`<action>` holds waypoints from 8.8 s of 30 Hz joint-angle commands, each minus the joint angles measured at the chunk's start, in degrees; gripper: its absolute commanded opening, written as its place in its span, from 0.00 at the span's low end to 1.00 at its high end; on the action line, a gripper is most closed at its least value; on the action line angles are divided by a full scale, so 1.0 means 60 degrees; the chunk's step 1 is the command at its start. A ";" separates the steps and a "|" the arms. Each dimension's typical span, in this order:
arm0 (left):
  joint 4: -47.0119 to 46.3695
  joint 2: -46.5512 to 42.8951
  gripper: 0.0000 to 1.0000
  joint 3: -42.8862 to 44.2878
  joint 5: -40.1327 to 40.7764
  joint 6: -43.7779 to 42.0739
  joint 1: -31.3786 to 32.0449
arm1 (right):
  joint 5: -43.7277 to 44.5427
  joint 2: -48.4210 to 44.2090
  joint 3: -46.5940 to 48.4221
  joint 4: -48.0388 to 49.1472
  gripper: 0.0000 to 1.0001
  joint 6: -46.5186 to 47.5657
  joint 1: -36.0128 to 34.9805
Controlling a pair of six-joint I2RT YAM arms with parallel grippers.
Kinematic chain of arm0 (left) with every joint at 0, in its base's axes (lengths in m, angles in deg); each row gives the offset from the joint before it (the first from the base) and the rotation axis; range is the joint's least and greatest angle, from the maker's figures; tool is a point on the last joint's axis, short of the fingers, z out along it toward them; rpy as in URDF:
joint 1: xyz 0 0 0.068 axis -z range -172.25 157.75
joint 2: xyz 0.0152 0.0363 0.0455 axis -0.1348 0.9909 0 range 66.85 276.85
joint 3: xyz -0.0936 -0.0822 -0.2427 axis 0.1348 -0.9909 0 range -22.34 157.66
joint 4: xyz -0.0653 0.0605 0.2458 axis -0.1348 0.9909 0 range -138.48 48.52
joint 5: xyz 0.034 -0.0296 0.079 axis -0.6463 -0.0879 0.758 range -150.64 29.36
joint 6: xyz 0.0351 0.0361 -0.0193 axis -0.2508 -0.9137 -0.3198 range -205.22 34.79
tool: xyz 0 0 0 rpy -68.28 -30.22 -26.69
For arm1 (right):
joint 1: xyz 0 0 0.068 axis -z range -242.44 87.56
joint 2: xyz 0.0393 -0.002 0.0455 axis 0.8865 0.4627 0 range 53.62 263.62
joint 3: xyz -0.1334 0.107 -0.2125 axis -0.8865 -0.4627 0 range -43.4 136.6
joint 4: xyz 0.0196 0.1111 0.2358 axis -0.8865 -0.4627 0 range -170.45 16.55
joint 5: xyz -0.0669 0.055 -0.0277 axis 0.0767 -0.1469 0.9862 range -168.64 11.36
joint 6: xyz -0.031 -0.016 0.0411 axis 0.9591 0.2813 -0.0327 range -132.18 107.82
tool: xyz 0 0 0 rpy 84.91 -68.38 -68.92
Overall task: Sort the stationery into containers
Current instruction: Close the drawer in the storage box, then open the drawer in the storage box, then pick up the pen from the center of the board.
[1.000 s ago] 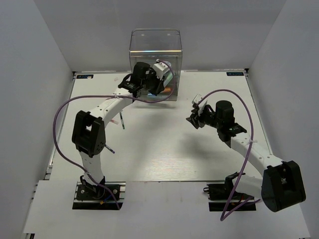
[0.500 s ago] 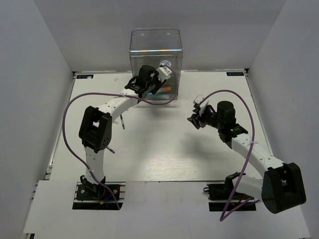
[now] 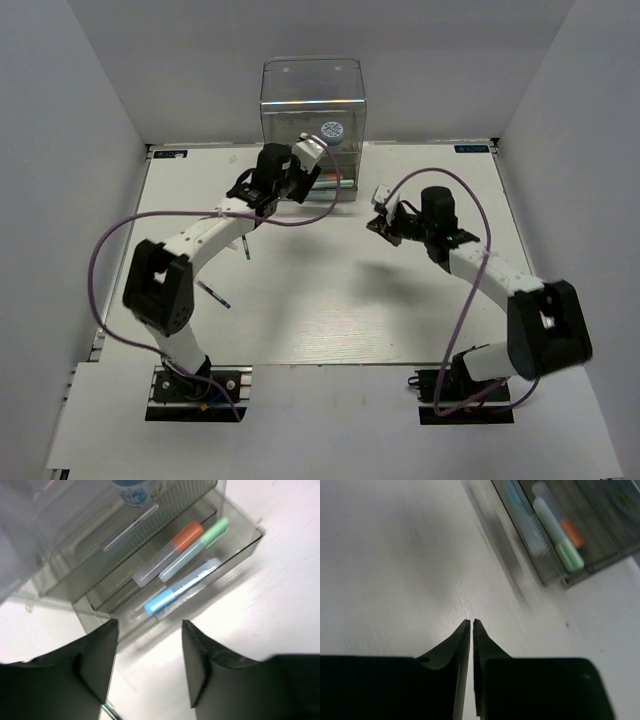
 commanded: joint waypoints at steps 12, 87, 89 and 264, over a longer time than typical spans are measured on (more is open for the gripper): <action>-0.1625 -0.6989 0.69 -0.6638 0.1566 0.7366 -0.0119 | -0.1190 0.6386 0.7390 -0.3489 0.08 0.3881 -0.0682; -1.0094 0.4637 0.56 -0.1726 0.1129 1.3993 -0.0778 | 0.2840 0.2300 0.1445 0.0495 0.20 -0.0790 -0.0023; -0.9450 0.4814 0.56 -0.1387 0.0938 1.3993 -0.0865 | 0.2825 0.2300 0.1445 0.0437 0.20 -0.0761 0.0036; 0.3389 -0.2548 0.00 -0.5194 0.0223 1.2121 -0.3092 | -0.0134 0.3091 0.3174 -0.2229 0.18 -0.1347 -0.0286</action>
